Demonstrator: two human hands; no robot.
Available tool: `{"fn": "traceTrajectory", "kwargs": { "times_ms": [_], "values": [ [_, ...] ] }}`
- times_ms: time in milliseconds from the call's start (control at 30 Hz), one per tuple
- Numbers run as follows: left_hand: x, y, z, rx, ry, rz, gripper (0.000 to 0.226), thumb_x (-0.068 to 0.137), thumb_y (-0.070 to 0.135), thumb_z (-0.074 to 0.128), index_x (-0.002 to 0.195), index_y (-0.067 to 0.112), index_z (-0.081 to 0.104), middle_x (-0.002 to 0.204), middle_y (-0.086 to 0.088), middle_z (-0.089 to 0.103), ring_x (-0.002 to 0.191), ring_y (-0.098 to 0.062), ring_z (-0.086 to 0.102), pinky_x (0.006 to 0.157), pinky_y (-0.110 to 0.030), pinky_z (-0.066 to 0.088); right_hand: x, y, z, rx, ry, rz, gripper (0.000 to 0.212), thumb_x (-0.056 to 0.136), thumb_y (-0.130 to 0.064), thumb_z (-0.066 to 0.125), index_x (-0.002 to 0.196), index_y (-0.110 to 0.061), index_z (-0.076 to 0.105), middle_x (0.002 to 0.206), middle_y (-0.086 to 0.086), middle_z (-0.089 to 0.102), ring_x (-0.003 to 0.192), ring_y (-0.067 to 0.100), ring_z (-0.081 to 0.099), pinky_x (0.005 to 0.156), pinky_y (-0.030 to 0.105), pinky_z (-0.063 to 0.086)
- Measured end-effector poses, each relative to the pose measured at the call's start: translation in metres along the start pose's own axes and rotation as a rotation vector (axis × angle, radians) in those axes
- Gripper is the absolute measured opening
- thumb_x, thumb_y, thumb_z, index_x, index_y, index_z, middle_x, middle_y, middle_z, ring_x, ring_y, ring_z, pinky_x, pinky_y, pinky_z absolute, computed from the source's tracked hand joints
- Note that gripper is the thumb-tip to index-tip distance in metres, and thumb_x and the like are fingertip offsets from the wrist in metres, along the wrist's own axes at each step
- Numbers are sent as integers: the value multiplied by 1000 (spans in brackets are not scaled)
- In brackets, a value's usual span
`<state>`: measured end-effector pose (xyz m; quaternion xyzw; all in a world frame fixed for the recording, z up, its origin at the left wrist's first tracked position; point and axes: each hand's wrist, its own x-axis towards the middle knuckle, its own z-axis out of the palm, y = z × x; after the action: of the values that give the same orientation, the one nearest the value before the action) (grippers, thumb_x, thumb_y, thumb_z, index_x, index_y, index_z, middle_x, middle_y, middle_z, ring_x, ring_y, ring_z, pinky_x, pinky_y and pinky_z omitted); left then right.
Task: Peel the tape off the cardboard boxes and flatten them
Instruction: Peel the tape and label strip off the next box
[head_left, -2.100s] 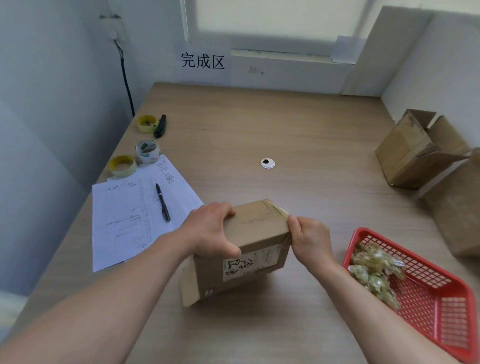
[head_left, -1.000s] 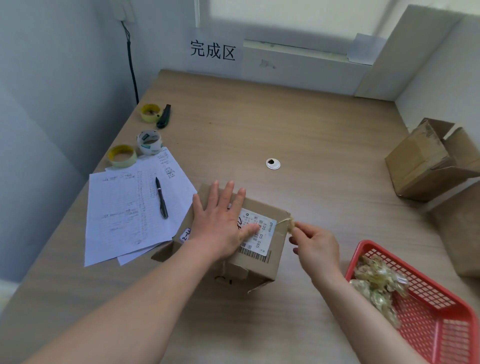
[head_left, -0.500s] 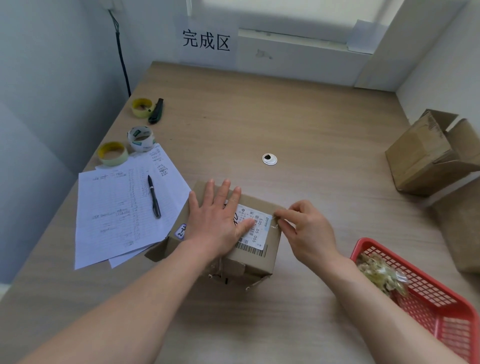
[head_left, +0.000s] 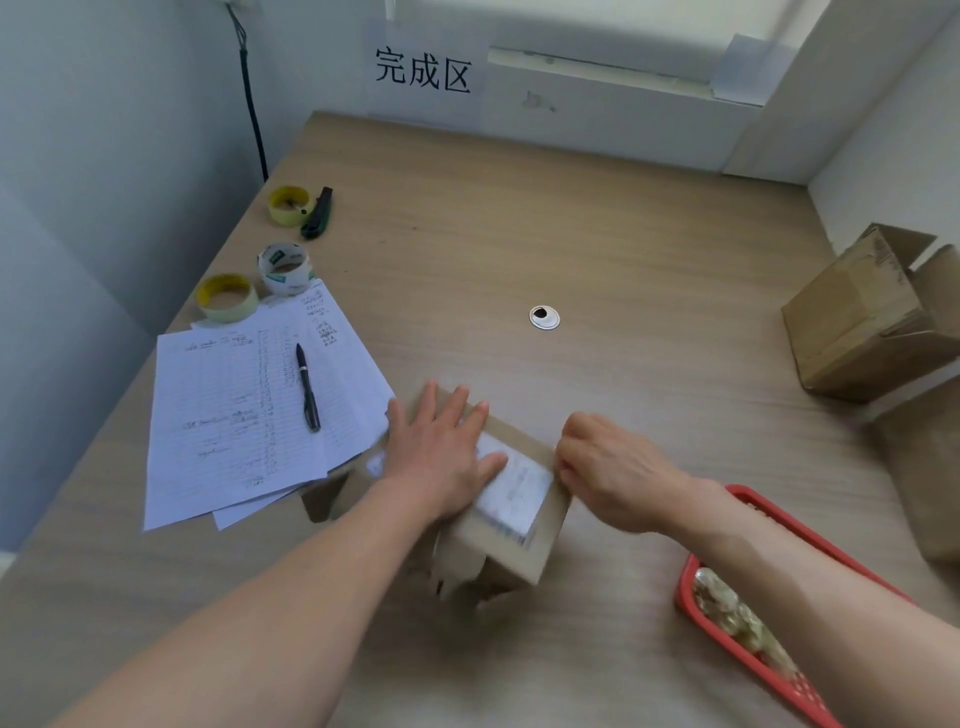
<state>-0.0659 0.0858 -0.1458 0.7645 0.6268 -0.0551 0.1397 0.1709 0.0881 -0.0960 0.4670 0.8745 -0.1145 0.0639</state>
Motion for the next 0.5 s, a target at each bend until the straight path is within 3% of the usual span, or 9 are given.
{"fn": "traceTrajectory", "kwargs": {
  "times_ms": [100, 167, 267, 500],
  "values": [
    [-28, -2, 33, -21, 73, -57, 81, 85, 77, 0, 156, 38, -6, 164, 9, -21, 148, -23, -28, 116, -61, -3, -16, -9, 17, 195, -51, 45, 15, 89, -40, 55, 87, -25, 51, 101, -9, 49, 88, 14, 49, 75, 36, 46],
    [-29, -6, 39, -30, 86, -67, 82, 84, 77, -5, 155, 38, -8, 163, 10, -22, 148, -23, -29, 116, -58, -4, -27, -11, 32, 298, 94, 100, 14, 86, -36, 60, 95, -26, 55, 101, -11, 52, 88, 12, 51, 75, 34, 48],
    [-26, -6, 36, -36, 74, -61, 83, 82, 77, -6, 155, 37, -10, 163, 10, -22, 148, -23, -28, 118, -59, -3, -36, -19, 49, 326, 266, 123, 33, 83, -27, 67, 115, -20, 64, 109, -5, 60, 94, 17, 60, 74, 36, 52],
    [-25, -12, 33, -36, 70, -63, 84, 82, 77, -5, 156, 37, -7, 164, 8, -20, 149, -24, -27, 119, -58, -2, -32, -28, 60, 211, 450, 27, 10, 81, -11, 74, 91, -10, 73, 96, 7, 63, 82, 29, 61, 57, 42, 53]
  ]
}}
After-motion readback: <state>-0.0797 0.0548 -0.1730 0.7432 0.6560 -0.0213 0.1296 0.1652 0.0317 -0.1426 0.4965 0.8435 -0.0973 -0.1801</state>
